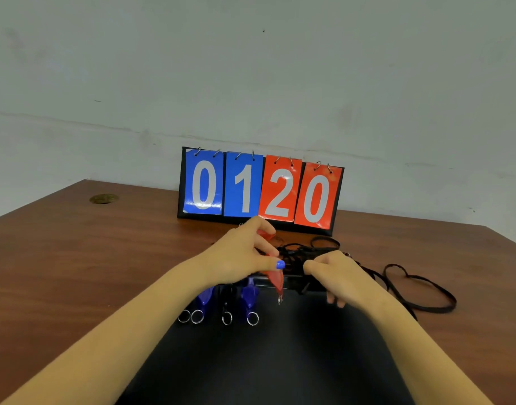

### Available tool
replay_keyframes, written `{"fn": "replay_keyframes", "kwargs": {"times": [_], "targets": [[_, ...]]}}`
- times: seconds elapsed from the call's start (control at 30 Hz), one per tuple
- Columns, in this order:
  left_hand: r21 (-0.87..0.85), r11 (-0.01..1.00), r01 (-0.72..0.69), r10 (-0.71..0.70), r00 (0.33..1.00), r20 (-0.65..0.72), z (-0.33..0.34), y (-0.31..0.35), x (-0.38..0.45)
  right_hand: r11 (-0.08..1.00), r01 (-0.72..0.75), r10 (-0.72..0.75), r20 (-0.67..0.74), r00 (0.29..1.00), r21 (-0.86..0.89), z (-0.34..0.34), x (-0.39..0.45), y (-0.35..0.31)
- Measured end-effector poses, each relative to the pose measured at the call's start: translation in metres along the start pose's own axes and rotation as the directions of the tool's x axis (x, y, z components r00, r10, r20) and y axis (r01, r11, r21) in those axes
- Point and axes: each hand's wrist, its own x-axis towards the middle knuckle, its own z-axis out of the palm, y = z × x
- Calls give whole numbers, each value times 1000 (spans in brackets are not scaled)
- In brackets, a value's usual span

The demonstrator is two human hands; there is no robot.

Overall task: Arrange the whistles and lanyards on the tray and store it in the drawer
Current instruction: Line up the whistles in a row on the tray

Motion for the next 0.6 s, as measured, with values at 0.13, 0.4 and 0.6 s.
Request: {"fn": "replay_keyframes", "kwargs": {"times": [0.13, 0.4, 0.6], "targets": [[79, 996, -47, 42, 997, 57, 14, 1, -2, 995, -5, 14, 100, 995, -97, 1, 1, -1], [176, 978, -109, 90, 989, 113, 21, -5, -1, 994, 35, -16, 187, 982, -99, 1, 3, 4], [289, 950, -119, 96, 991, 94, 24, -11, 0, 995, 74, -58, 198, 978, -73, 1, 5, 6]]}}
